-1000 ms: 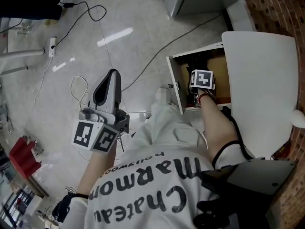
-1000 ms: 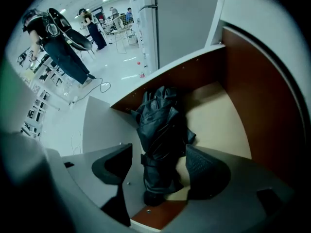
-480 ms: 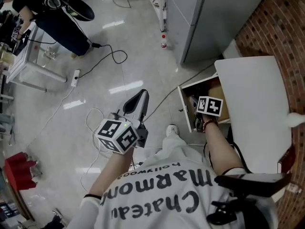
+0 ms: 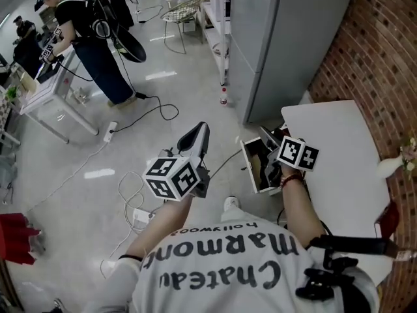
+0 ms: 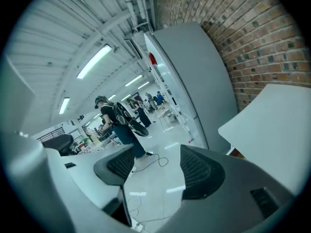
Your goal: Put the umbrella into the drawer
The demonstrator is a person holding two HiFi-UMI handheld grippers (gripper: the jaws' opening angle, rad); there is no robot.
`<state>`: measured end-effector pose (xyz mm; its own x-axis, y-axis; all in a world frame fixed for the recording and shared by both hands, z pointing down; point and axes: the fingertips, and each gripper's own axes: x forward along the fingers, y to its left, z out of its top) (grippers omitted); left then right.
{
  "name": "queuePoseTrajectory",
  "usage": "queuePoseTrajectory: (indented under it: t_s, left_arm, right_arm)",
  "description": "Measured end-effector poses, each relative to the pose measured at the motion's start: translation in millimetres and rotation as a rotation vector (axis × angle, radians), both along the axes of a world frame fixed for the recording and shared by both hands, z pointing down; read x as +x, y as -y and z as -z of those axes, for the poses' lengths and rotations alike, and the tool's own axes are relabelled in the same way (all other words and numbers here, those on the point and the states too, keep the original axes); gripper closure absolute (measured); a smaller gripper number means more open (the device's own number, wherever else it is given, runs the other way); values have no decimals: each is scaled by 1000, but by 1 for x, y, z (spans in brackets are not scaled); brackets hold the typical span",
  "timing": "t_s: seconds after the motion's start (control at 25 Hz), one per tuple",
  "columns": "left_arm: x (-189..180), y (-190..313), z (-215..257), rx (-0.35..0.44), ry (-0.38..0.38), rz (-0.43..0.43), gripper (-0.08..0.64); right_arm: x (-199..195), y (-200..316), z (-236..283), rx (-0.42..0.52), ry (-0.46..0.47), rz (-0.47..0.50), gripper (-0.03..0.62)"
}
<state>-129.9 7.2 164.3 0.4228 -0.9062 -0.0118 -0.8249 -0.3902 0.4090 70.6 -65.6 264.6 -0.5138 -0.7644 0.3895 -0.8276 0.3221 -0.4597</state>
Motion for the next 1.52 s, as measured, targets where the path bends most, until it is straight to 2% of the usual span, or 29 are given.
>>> queuePoseTrajectory:
  t_s: [0.08, 0.16, 0.32, 0.52, 0.84, 0.96, 1.16, 1.44, 1.52]
  left_arm:
    - [2, -8, 15, 39, -9, 3, 545]
    - [6, -18, 28, 68, -15, -5, 545]
    - [13, -42, 46, 124, -8, -28, 544]
    - [14, -64, 48, 125, -10, -20, 545]
    - [26, -83, 28, 82, 15, -38, 545]
    - [29, -87, 9, 47, 47, -35, 545]
    - [30, -89, -7, 11, 68, -42, 544]
    - [25, -86, -18, -18, 95, -27, 545]
    - [24, -86, -21, -25, 91, -30, 545]
  right_arm:
    - [-7, -10, 32, 55, 12, 21, 317]
    - [-13, -23, 61, 93, 45, 27, 400]
    - [-27, -52, 108, 176, 94, 65, 493]
    - [-39, -91, 142, 268, 110, 119, 550]
    - [-31, -134, 106, 283, -173, 126, 571]
    - [-17, -138, 86, 258, -239, 94, 572]
    - [11, -133, 74, 221, -243, 23, 578]
    - [28, -130, 70, 161, -120, -37, 578]
    - [30, -130, 68, 165, -154, -45, 578]
